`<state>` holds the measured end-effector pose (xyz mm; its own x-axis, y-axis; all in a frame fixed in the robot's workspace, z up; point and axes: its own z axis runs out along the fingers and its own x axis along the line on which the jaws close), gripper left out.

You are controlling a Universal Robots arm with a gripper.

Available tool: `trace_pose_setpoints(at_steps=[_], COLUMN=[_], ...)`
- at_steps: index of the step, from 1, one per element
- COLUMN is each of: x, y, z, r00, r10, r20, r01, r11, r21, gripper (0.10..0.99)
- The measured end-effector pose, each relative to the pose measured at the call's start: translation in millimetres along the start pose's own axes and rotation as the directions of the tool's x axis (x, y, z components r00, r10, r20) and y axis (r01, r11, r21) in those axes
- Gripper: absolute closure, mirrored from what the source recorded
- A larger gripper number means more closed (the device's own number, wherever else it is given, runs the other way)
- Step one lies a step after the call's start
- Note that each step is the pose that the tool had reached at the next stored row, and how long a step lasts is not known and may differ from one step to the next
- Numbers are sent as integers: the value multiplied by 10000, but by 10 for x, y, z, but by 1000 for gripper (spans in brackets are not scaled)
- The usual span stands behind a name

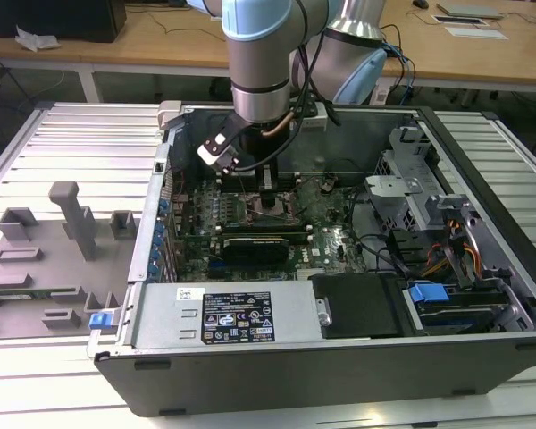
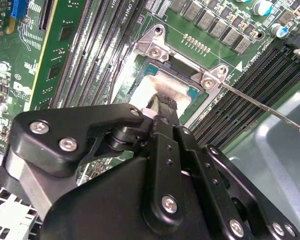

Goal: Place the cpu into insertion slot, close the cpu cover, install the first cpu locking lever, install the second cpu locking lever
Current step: 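Place the cpu into insertion slot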

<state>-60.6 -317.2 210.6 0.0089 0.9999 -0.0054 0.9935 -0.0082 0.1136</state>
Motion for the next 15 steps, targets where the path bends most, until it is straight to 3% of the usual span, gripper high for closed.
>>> trace_pose_setpoints(at_steps=[1, 2, 5, 9, 15], x=[0, -4, -4, -10, -9], y=[1, 13, 20, 94, 89], z=[0, 2, 4, 14, 59], r00=[10000, 9999, 9999, 9999, 9999], r10=[-1, 13, 13, 14, 14], r20=[-8, -105, -119, -119, -116], r01=[1, -9, -9, -9, -9], r11=[10000, 9994, 9993, 9992, 9992], r21=[26, 354, 375, 389, 390], gripper=[980, 980, 980, 980, 980])
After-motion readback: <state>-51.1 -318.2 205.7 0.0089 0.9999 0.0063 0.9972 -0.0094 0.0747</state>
